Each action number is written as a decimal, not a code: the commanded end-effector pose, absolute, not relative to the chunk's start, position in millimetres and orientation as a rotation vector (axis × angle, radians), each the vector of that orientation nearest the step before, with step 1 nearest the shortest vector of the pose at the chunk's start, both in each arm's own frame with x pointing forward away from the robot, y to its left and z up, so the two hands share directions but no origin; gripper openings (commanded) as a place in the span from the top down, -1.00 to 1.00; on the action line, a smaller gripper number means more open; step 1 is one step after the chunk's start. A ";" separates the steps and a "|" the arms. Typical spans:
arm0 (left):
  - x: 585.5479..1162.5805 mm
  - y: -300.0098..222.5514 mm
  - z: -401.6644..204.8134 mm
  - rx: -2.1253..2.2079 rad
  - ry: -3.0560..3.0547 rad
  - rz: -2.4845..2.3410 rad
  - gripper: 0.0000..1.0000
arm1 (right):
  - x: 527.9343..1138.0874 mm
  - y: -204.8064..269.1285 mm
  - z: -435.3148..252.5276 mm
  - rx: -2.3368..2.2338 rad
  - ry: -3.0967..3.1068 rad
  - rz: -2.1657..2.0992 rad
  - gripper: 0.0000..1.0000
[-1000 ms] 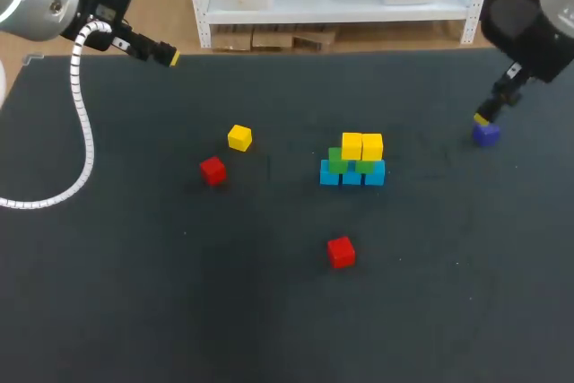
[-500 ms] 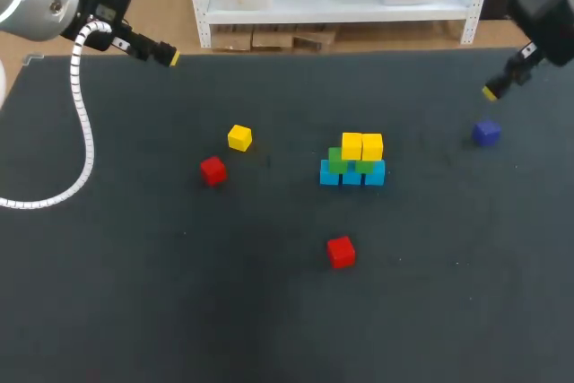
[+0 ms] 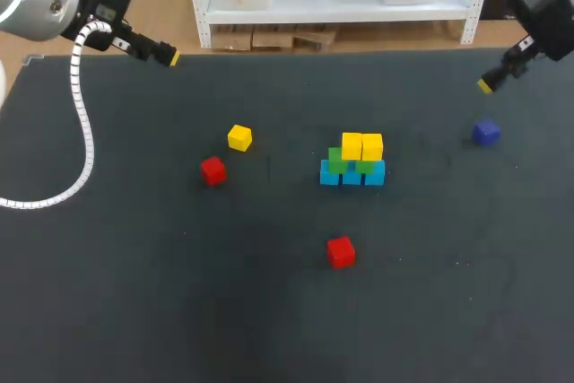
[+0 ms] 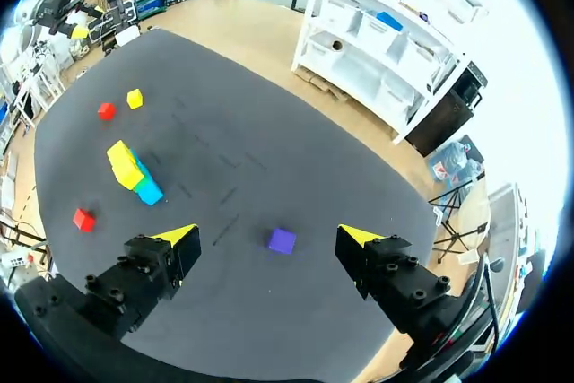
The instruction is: Place the blue cubes, place green cubes on the blue cubes, place the yellow cubes on the green cubes, then place the red cubes on the yellow cubes, and place purple cube on the red cubes.
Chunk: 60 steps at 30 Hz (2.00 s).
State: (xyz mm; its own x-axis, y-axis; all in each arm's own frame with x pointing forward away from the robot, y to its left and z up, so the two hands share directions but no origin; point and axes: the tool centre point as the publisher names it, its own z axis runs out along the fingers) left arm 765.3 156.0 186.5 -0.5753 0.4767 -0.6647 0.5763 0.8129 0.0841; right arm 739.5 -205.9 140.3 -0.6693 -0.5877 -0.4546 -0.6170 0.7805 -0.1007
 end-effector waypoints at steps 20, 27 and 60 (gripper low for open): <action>765.4 157.3 186.1 0.773 2.285 -0.189 -1.00 | 741.6 -206.2 140.1 -0.907 2.502 0.090 -1.00; 748.9 146.5 200.1 0.961 2.258 -0.081 -1.00 | 741.6 -206.2 140.1 -0.907 2.502 0.090 -1.00; 751.2 58.6 146.1 2.229 1.697 0.175 -1.00 | 741.6 -206.2 140.1 -0.907 2.502 0.090 -1.00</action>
State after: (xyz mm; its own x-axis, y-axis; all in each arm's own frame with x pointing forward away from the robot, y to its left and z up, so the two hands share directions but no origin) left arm 735.7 63.8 156.4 0.2173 0.9696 -0.1125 0.9203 -0.1651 0.3546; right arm 740.4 -206.3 140.6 -0.6694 -0.5881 -0.4540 -0.6185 0.7796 -0.0980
